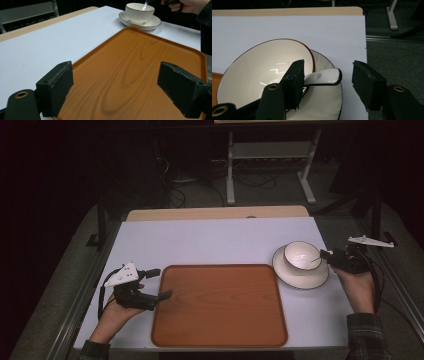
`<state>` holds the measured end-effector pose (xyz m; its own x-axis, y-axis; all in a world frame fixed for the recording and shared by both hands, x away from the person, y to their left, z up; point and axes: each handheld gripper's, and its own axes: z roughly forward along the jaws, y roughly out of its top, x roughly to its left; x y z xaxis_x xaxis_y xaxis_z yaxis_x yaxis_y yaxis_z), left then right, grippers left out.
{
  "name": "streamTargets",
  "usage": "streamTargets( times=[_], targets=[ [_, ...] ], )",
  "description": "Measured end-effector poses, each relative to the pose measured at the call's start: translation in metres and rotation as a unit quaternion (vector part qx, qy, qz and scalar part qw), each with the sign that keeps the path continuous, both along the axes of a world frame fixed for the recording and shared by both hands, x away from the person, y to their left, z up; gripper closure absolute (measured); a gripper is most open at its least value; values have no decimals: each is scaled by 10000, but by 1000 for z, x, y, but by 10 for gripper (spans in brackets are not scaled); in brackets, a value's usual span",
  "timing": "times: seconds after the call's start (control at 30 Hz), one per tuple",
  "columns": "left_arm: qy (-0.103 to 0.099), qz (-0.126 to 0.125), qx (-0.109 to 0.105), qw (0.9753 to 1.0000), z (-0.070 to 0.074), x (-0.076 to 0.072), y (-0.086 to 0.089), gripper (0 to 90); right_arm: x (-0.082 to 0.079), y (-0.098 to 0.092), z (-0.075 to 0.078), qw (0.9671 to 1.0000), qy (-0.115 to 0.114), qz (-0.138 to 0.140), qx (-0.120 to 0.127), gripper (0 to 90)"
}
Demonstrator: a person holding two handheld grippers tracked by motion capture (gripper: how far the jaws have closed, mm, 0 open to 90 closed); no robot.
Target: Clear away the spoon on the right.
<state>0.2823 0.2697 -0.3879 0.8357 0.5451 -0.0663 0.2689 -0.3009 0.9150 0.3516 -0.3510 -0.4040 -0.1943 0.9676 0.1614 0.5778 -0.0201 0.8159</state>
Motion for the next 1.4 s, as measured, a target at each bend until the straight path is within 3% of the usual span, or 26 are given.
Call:
streamTargets(
  times=[0.33,0.6,1.4],
  targets=[
    [-3,2,0,10000,0,0,0,129,4,6,-6,9998,126,112,45,425],
    [-20,-6,-6,10000,1,0,0,128,6,12,-8,9997,131,179,-58,452],
    [-14,-24,4,10000,1,0,-2,129,5,24,11,9991,-351,232,1,631]
  ],
)
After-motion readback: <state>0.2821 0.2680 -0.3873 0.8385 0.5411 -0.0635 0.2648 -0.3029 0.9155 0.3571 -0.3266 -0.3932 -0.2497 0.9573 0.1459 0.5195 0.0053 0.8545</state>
